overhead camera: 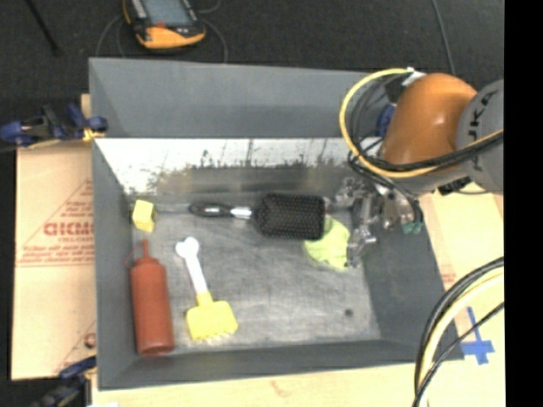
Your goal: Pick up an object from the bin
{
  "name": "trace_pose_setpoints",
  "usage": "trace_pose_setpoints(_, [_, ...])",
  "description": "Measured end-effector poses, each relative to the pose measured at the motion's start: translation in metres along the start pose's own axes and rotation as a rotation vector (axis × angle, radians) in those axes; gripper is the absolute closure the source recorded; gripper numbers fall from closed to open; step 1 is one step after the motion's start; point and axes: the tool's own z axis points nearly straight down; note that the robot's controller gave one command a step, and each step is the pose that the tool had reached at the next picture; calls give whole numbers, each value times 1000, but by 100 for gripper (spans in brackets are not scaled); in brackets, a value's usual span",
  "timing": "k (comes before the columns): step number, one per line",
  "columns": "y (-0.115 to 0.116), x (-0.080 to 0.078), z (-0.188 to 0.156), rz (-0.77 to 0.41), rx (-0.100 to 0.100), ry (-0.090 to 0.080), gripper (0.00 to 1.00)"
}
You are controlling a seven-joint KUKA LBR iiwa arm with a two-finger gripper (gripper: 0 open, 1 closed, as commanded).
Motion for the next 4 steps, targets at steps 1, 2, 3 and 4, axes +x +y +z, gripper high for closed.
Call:
trace_pose_setpoints(1, [-14,2,70,-280,3,-4,100])
trace_pose_setpoints(2, [-14,2,70,-280,3,-4,100])
trace_pose_setpoints(3, [-11,15,33,-289,-5,8,100])
trace_pose_setpoints(4, [-4,18,-35,-297,-3,6,100])
